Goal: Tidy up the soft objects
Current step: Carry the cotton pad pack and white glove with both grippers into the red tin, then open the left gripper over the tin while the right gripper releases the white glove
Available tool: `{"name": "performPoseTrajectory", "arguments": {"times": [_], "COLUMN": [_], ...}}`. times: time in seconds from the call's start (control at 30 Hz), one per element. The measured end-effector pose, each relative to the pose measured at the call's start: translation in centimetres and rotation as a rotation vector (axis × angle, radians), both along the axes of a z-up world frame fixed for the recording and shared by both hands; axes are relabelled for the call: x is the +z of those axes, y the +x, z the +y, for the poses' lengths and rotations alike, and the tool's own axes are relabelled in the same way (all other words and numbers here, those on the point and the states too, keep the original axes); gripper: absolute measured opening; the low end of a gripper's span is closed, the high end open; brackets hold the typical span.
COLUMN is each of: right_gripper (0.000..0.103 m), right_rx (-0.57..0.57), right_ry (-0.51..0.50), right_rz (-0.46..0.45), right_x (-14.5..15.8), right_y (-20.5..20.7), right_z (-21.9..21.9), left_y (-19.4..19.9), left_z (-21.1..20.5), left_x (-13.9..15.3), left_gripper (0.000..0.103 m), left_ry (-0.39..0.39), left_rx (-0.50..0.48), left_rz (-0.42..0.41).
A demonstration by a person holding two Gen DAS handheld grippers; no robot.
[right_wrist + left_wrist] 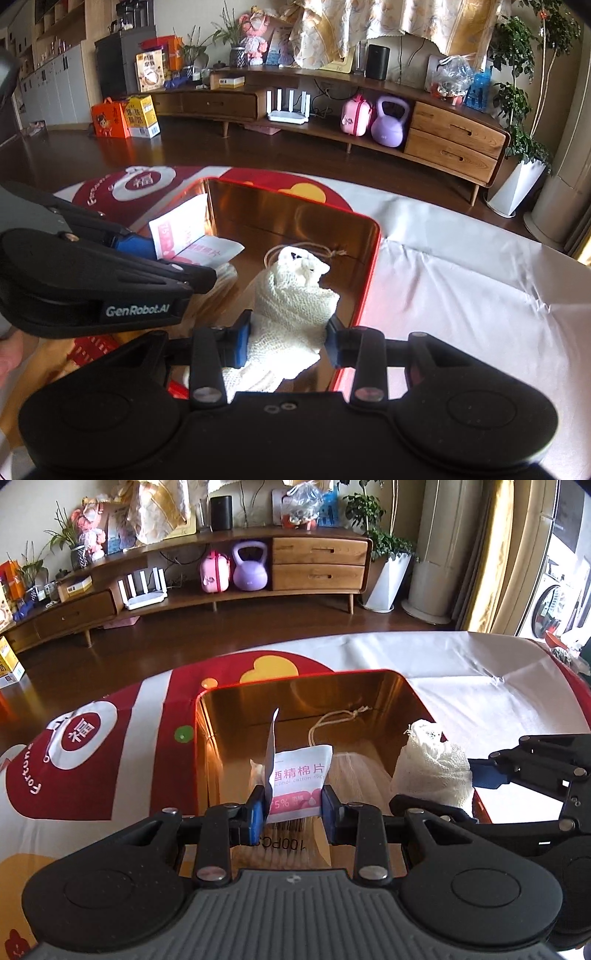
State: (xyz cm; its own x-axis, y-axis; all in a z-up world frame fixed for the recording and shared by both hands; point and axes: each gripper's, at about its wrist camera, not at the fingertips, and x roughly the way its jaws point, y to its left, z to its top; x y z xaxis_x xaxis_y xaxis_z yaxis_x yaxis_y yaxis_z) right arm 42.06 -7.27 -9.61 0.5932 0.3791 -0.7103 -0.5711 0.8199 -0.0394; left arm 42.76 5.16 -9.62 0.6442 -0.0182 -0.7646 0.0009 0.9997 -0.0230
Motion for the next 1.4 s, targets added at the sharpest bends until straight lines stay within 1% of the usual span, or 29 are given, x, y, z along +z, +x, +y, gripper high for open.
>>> {"name": "performPoseTrajectory", "arguments": {"times": [0.1,0.33,0.47,0.63,0.7,0.77,0.87,0.93,0.97,1.03,1.1,1.17,1.2,1.4], "right_gripper": [0.038,0.041,0.048,0.051,0.052,0.053,0.057,0.059,0.061,0.062,0.063,0.066,0.068,0.070], "right_rx": [0.003,0.016,0.017,0.015,0.015,0.012,0.008,0.005,0.005,0.007,0.010,0.007,0.008,0.013], "right_ry": [-0.003,-0.030,-0.024,-0.018,-0.017,-0.009,0.007,0.015,0.021,0.035,0.048,0.065,0.070,0.082], "right_rz": [0.005,-0.023,-0.018,-0.022,-0.029,-0.033,-0.033,-0.035,-0.036,-0.043,-0.047,-0.043,-0.045,-0.060], "right_x": [-0.3,-0.5,-0.3,-0.1,-0.1,0.1,0.6,1.0,1.2,1.7,2.2,2.6,2.9,4.4], "right_y": [0.0,-0.2,-0.1,-0.1,-0.3,-0.5,-0.7,-1.0,-1.1,-1.5,-1.8,-2.1,-2.3,-3.9], "right_z": [0.1,0.7,0.7,0.4,0.4,0.3,-0.1,-0.3,-0.4,-0.7,-1.0,-1.3,-1.5,-1.9], "left_y": [0.2,0.5,0.4,0.4,0.3,0.0,-0.3,-0.5,-0.7,-1.0,-1.4,-1.9,-2.2,-3.6], "left_z": [-0.1,0.0,0.0,-0.2,-0.2,-0.1,0.1,0.3,0.3,0.3,0.3,0.5,0.5,0.5], "left_x": [-0.5,-1.3,-1.4,-1.3,-1.1,-0.9,-0.4,-0.1,0.2,0.6,1.1,1.7,1.9,3.4], "left_gripper": [0.031,0.031,0.031,0.032,0.042,0.047,0.051,0.051,0.051,0.052,0.061,0.065,0.065,0.065], "left_ry": [0.000,0.001,-0.002,0.010,0.017,0.027,0.018,0.015,0.014,0.015,0.025,0.022,0.017,0.025], "left_rx": [-0.008,-0.006,-0.006,-0.002,0.006,0.016,0.022,0.024,0.027,0.029,0.037,0.043,0.043,0.038], "left_rz": [0.010,0.024,0.016,0.017,0.012,0.003,-0.007,-0.014,-0.019,-0.028,-0.039,-0.052,-0.056,-0.077]}}
